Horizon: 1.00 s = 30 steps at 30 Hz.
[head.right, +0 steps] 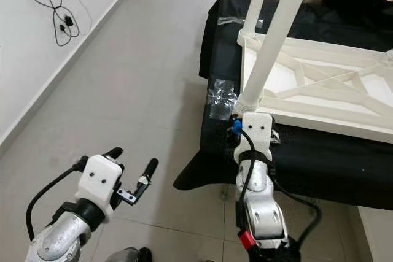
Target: Building children table
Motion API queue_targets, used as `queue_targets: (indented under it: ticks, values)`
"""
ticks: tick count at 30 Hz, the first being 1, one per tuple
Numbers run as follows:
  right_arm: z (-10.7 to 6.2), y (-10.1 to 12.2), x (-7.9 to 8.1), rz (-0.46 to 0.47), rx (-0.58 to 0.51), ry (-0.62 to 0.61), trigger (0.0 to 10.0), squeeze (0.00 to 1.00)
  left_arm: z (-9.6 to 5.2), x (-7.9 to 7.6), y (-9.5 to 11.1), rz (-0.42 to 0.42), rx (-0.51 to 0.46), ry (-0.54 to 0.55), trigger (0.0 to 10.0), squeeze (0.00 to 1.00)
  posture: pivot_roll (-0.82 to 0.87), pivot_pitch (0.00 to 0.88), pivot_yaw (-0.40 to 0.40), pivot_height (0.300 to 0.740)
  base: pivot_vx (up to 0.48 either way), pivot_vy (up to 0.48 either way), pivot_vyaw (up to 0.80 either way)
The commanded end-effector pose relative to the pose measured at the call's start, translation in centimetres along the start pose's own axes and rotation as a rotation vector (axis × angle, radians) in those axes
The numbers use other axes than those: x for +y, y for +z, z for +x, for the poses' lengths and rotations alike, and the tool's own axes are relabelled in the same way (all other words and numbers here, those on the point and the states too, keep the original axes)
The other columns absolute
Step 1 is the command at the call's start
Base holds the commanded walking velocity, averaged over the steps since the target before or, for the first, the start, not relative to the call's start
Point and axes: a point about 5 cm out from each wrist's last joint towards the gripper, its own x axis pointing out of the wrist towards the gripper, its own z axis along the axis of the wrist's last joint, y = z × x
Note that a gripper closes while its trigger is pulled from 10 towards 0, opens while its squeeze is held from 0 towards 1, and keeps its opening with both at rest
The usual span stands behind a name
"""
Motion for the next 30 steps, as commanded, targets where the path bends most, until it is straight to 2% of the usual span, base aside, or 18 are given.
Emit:
queue_targets:
  ticks: [1,3,6,17,23,28,30]
  values:
    - [-0.1,-0.2,-0.9,-0.003,-0.009,-0.025,10.0,0.0,0.0,0.2,-0.5,0.02,0.018,0.021,10.0,0.0,0.12,0.134,-0.052,0.74,0.0,0.0,0.0]
    - [0.6,-0.4,-2.0,-0.018,-0.002,-0.076,10.0,0.0,0.2,1.0,-0.5,0.053,0.02,0.069,10.0,0.0,0.12,0.129,-0.05,0.74,0.0,0.0,-0.61]
    - [0.9,-0.2,-2.3,-0.018,-0.01,-0.088,10.0,0.0,0.3,1.3,-0.5,0.065,0.017,0.085,10.0,0.0,0.13,0.128,-0.051,0.74,0.0,-0.145,-0.44]
    - [2.2,0.9,-1.8,-0.019,-0.045,-0.076,10.0,0.0,0.4,1.7,-0.6,0.074,0.027,0.113,10.0,0.0,0.13,0.125,-0.056,0.74,0.0,-0.43,0.0]
    - [2.9,1.3,-1.9,-0.018,-0.054,-0.092,10.0,0.0,0.4,2.0,-0.6,0.071,0.025,0.134,10.0,0.0,0.13,0.123,-0.055,0.74,0.249,-0.352,0.0]
    - [4.0,2.0,-1.8,0.045,-0.072,-0.067,10.0,0.0,0.5,2.2,-0.7,0.047,0.028,0.159,10.0,0.0,0.13,0.113,-0.054,0.74,0.0,0.0,0.0]
    - [4.8,2.6,-1.3,0.12,-0.085,0.016,10.0,0.0,0.6,2.3,-0.7,0.047,0.028,0.166,10.0,0.0,0.13,0.106,-0.053,0.74,0.0,0.0,0.0]
